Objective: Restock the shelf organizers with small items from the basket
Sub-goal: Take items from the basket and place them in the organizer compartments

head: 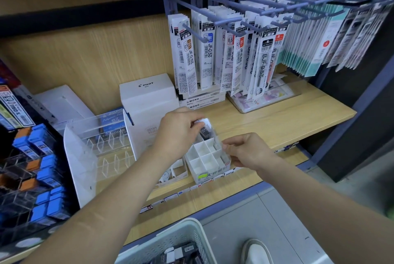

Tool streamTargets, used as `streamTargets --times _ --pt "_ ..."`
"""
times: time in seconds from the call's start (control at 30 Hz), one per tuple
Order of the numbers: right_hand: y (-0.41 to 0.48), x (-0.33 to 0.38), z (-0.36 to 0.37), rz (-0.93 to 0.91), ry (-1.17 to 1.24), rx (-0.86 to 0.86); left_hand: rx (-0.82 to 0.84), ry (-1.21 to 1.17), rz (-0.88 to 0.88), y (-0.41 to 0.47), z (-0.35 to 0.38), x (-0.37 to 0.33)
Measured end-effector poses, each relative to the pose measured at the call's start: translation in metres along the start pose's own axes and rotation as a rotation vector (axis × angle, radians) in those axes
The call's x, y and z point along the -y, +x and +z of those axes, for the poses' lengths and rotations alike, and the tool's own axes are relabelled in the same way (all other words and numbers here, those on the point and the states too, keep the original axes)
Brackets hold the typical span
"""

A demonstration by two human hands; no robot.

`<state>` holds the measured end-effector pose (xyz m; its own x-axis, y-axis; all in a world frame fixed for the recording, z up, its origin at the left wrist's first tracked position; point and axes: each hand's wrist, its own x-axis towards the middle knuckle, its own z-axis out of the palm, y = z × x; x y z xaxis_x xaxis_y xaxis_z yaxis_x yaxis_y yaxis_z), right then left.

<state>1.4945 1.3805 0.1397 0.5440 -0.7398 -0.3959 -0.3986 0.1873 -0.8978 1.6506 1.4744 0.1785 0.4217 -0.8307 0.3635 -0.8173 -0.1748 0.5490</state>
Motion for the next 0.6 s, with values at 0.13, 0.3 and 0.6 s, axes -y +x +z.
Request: streamTargets --times 0.13,0.3,0.6 --pt "0.000 0.000 0.001 -0.007 0.025 0.022 0.110 0.114 0.004 0.005 0.008 0.001" --pt "0.003 -0.003 0.001 -0.058 -0.067 -0.020 0.110 0.085 -0.019 0.007 0.015 0.000" --pt "-0.004 0.001 0.002 -0.040 -0.050 -0.039 0.091 0.145 0.009 0.006 0.021 0.005"
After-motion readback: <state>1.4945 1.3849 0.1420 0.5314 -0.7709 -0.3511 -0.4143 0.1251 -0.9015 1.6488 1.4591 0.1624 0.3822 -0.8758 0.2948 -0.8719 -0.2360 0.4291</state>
